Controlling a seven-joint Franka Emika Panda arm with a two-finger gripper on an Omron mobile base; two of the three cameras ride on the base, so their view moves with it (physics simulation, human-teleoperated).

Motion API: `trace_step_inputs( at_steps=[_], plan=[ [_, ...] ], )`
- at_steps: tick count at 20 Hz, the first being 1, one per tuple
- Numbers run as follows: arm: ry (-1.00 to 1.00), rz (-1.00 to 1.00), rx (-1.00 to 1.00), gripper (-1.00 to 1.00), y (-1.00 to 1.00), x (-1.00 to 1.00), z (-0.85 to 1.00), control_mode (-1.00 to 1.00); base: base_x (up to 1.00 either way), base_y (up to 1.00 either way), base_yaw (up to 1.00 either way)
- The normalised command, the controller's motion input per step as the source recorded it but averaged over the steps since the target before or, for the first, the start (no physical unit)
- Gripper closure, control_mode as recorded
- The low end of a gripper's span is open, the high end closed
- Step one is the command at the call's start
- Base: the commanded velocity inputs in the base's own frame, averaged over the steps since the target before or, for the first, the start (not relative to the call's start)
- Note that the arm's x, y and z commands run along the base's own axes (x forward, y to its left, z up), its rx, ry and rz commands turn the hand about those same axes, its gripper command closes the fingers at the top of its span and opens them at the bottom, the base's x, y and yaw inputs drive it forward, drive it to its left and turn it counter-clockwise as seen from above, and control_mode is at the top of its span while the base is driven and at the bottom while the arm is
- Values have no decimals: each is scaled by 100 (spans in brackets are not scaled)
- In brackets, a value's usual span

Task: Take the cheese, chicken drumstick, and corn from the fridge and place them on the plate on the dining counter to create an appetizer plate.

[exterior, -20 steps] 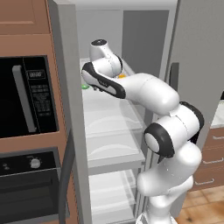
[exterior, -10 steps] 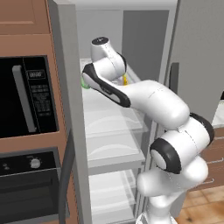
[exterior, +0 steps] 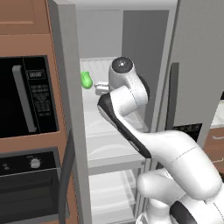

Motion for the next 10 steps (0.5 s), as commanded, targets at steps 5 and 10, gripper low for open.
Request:
trace_step_inputs(
  at_steps=[5,10],
  plan=[
    [-9,15,7,100,-22,-100,50,-100,0,0,0],
    [-3,9,5,100,-29,-93,13,-100,0,0,0]
  ],
)
